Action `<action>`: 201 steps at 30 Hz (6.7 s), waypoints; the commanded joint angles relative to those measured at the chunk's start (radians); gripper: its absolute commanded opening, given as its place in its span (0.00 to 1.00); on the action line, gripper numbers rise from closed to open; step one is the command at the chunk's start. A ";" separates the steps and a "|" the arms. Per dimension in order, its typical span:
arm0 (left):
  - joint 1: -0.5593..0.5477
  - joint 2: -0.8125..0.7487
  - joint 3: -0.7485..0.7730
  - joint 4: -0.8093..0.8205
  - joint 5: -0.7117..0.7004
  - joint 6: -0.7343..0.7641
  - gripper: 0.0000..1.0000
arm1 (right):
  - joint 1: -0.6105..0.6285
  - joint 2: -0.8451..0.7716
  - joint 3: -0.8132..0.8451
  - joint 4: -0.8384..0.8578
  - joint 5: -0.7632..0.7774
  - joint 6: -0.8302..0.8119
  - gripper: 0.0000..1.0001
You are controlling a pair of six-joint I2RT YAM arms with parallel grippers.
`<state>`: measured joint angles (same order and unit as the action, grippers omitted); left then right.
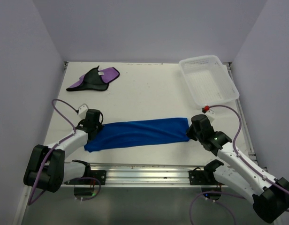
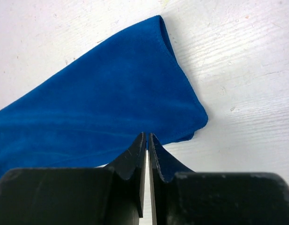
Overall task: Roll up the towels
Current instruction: Fold the towel
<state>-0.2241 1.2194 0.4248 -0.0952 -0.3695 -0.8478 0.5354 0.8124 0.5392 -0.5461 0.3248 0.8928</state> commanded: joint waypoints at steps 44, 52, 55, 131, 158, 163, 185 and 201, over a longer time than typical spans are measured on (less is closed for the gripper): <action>-0.006 0.140 0.078 0.178 0.119 0.041 0.00 | -0.115 0.900 0.418 0.334 0.057 -0.239 0.00; -0.020 0.140 0.130 0.170 0.095 0.084 0.00 | -0.149 0.889 0.515 0.313 0.010 -0.276 0.00; -0.020 0.128 0.128 0.144 0.077 0.082 0.00 | -0.147 0.849 0.518 0.310 -0.004 -0.290 0.06; -0.020 0.057 -0.006 0.123 0.026 0.055 0.00 | 0.520 1.134 0.818 0.175 -0.073 -0.354 0.14; -0.018 0.065 -0.004 0.130 0.035 0.067 0.00 | 0.534 1.194 0.851 0.150 -0.073 -0.361 0.22; -0.020 0.066 -0.003 0.132 0.037 0.069 0.00 | 0.534 1.191 0.854 0.144 -0.064 -0.361 0.12; -0.020 0.066 -0.003 0.127 0.037 0.067 0.00 | 0.535 1.122 0.867 0.118 -0.052 -0.377 0.00; -0.018 0.066 -0.003 0.132 0.038 0.070 0.00 | 0.540 1.174 0.889 0.106 -0.056 -0.382 0.14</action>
<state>-0.2382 1.2900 0.4316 0.0357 -0.3176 -0.7921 1.0668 1.9926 1.3884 -0.4362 0.2680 0.5182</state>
